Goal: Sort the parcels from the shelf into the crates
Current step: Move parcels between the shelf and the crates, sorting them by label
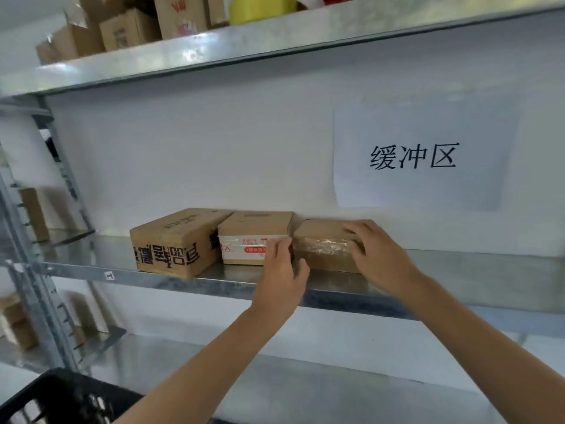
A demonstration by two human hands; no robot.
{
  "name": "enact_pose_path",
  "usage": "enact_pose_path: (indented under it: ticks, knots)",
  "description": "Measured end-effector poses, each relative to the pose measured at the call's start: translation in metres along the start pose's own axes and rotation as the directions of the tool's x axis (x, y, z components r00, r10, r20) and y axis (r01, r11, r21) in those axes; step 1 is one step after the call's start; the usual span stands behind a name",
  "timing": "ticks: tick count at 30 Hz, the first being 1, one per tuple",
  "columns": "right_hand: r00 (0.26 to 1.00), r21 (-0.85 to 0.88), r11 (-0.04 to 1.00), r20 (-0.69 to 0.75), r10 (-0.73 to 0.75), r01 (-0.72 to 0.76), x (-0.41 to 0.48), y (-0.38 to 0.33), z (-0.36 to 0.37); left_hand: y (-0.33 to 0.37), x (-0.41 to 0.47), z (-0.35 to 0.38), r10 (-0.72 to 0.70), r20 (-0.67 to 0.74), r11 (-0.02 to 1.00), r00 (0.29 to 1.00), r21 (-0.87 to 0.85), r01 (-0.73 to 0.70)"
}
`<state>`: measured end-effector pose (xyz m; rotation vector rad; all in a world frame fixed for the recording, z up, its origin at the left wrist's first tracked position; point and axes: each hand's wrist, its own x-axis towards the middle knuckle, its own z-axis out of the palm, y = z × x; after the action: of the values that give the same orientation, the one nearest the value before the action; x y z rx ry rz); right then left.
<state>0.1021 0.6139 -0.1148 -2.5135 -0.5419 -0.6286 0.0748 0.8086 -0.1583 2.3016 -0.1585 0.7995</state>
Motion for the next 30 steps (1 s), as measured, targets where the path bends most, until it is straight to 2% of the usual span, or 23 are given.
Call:
enact_pose_path:
  ticks: [2, 6, 9, 12, 15, 18, 22, 26, 30]
  knots:
    - [1.000, 0.046, 0.999, -0.003, 0.025, -0.024, 0.001, 0.009, -0.002, 0.006, 0.001, 0.005, -0.059, -0.006, 0.998, 0.998, -0.007, 0.059]
    - [0.992, 0.160, 0.980, -0.022, 0.127, -0.122, 0.007, 0.024, -0.003, 0.015, 0.001, 0.013, -0.126, 0.102, 0.991, 0.987, -0.026, 0.130]
    - [0.957, 0.266, 0.925, -0.027, 0.288, -0.271, 0.017, 0.023, 0.001, 0.020, 0.006, 0.015, -0.172, 0.137, 0.965, 0.976, -0.174, 0.195]
    - [0.896, 0.308, 0.843, 0.093, 0.434, -0.441, 0.026, 0.020, 0.008, 0.028, 0.015, 0.012, -0.241, 0.173, 0.915, 0.955, -0.288, 0.283]
    - [0.875, 0.321, 0.815, 0.130, 0.466, -0.482, 0.024, 0.018, 0.011, 0.034, 0.016, 0.010, -0.274, 0.198, 0.877, 0.941, -0.351, 0.329]
    - [0.906, 0.476, 0.781, 0.088, 0.415, -0.404, 0.015, 0.014, 0.004, 0.034, 0.014, -0.002, -0.290, 0.138, 0.797, 0.947, -0.512, 0.319]
    - [0.946, 0.617, 0.769, -0.120, 0.301, -0.167, 0.010, -0.005, -0.023, 0.037, 0.017, -0.025, -0.301, -0.002, 0.676, 0.954, -0.706, 0.211]
    - [0.947, 0.635, 0.773, -0.241, 0.212, -0.012, 0.011, -0.032, -0.038, 0.041, 0.023, -0.052, -0.307, -0.080, 0.659, 0.948, -0.736, 0.151]
    - [0.954, 0.632, 0.771, -0.271, 0.126, 0.078, 0.011, -0.052, -0.030, 0.030, 0.020, -0.077, -0.309, -0.113, 0.667, 0.944, -0.733, 0.131]
